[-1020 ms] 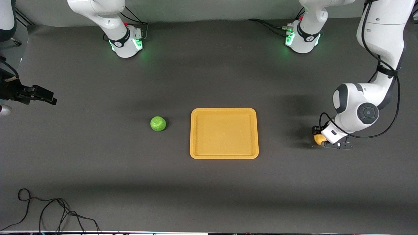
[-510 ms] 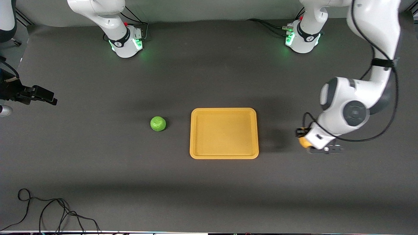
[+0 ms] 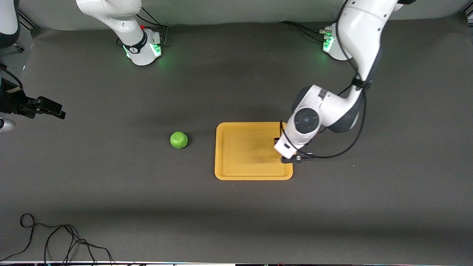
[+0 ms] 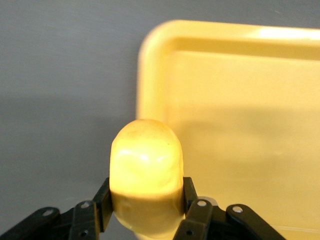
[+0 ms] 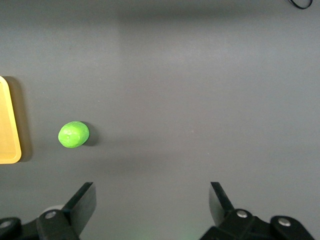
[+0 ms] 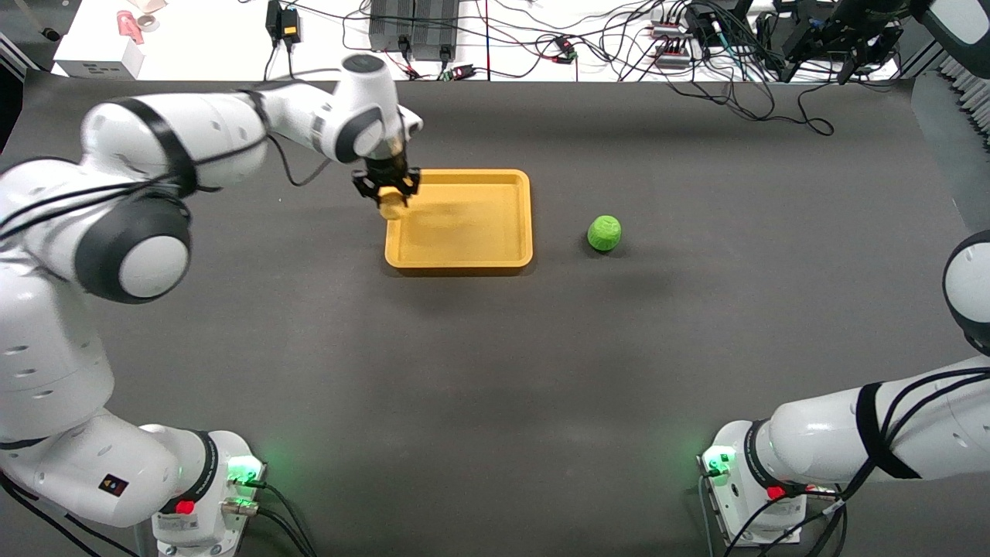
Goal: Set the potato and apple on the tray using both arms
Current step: 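Carry the potato onto the tray and open the left gripper, then withdraw the left gripper while the right gripper reaches the green apple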
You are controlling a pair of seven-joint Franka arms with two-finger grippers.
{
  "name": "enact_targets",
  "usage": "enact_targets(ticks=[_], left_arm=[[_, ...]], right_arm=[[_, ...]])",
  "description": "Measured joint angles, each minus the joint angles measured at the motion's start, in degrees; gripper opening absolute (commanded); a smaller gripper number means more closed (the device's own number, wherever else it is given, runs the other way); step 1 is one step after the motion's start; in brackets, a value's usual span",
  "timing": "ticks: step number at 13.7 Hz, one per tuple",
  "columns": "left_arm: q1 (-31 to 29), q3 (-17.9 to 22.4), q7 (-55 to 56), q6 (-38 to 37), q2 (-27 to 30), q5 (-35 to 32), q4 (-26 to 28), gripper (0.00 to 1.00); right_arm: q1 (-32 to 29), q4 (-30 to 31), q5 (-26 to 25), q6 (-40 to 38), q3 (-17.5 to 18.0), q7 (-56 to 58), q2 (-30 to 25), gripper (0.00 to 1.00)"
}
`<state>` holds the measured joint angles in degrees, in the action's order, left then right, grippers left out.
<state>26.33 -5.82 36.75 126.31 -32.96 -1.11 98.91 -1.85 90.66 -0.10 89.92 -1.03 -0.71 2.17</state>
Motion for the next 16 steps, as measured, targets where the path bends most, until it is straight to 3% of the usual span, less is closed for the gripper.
enact_targets(ticks=[2, 3, 4, 5, 10, 13, 16], left_arm=[[0.9, 0.0, 0.6, 1.9, -2.8, 0.0, -0.6, 0.13], [1.0, 0.0, 0.6, 2.2, -3.5, 0.0, -0.8, 0.32], [1.0, 0.0, 0.6, 2.3, -3.7, 0.0, -1.0, 0.8], [1.0, 0.1, 0.6, 2.3, -3.7, 0.0, -1.2, 1.0], [1.3, 0.3, 1.7, 2.8, -3.4, 0.0, -2.4, 1.0], [-1.0, 1.5, 1.2, 1.9, 0.7, -0.1, -3.9, 1.0], [-10.4, 2.1, -6.8, -6.4, 9.1, -0.3, -4.4, 1.0]], right_arm=[[0.0, 0.0, 0.0, 0.0, 0.0, 0.0, 0.0, 1.0], [0.0, 0.0, 0.0, 0.0, 0.0, 0.0, 0.0, 1.0], [0.0, 0.0, 0.0, 0.0, 0.0, 0.0, 0.0, 1.0], [0.0, 0.0, 0.0, 0.0, 0.0, 0.0, 0.0, 1.0], [1.7, 0.0, 0.3, 0.0, 0.6, -0.7, 0.0, 1.0], [10.3, 0.0, 0.6, 0.2, 0.8, -9.3, 0.0, 1.0], [20.9, 0.1, 0.6, 1.9, 1.1, -20.7, 0.0, 1.0]])
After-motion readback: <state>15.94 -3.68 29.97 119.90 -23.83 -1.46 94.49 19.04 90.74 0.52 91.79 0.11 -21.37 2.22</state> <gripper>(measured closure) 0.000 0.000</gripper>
